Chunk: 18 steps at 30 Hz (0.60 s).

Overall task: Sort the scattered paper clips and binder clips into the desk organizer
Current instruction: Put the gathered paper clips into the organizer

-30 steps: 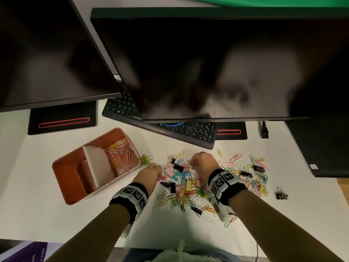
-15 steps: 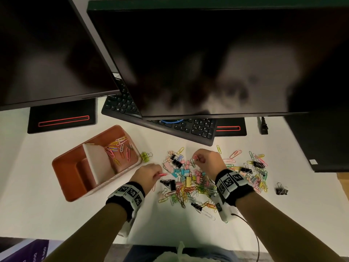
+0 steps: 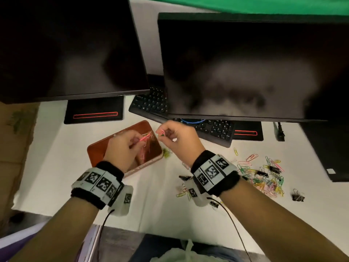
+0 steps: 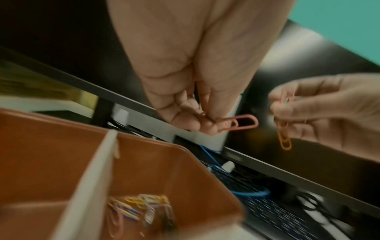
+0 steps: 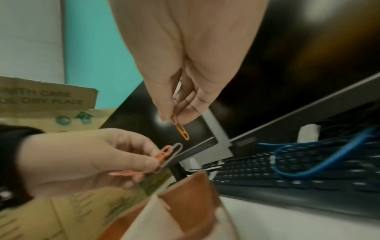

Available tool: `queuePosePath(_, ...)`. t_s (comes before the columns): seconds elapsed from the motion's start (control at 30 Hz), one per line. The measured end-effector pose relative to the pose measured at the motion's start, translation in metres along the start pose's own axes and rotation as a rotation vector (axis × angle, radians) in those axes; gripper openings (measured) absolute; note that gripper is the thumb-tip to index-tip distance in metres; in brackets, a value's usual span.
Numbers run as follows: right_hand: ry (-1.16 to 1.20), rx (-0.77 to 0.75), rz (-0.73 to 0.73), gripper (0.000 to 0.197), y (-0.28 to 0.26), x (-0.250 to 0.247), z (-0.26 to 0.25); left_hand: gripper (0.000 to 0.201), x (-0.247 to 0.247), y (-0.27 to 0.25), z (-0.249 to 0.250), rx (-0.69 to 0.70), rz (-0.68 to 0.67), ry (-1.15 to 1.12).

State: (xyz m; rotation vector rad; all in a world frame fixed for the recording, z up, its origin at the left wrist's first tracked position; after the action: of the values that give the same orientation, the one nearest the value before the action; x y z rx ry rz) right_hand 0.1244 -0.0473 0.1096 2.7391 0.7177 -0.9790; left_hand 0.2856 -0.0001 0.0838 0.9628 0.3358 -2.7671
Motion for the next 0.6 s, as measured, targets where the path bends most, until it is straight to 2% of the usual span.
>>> queuePosePath(0.1, 0.015, 0.028, -0.064, 0.018, 0.024, 0.039, -0.018, 0.008, -0.011, 0.012, -0.014, -0.132, 0.026, -0.030)
queuePosePath(0.17, -0.039, 0.091, -0.162, 0.032, 0.032, 0.065, -0.010, 0.019, -0.007, 0.015, -0.022, -0.188, -0.016, 0.003)
queuePosePath(0.27, -0.091, 0.101, -0.173, 0.041, 0.031, 0.072, 0.002, 0.028, -0.005, 0.012, -0.021, -0.149, -0.037, -0.024)
queuePosePath(0.37, 0.016, 0.093, -0.069, 0.027, 0.014, 0.047, 0.020, 0.024, -0.002, -0.002, -0.008, -0.046, -0.026, -0.068)
queuePosePath(0.47, -0.070, 0.165, 0.013, 0.021, -0.016, 0.017, 0.070, 0.019, 0.033, -0.022, 0.001, 0.006, -0.203, -0.144)
queuePosePath(0.6, -0.316, 0.355, -0.087, 0.030, -0.047, -0.004, 0.148, 0.017, 0.094, -0.040, -0.015, -0.021, -0.390, -0.136)
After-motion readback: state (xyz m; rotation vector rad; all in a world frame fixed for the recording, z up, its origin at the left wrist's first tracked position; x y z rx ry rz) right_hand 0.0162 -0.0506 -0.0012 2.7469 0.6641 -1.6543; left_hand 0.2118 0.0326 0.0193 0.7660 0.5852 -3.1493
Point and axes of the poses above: each hand's wrist, its own y-axis towards the middle knuckle, its own x-axis out of the palm, z = x × y, the point moved 7 cm from there along y, towards the middle knuckle, and after that the axes turned 10 degrees about -y, right-handed, at the moved point
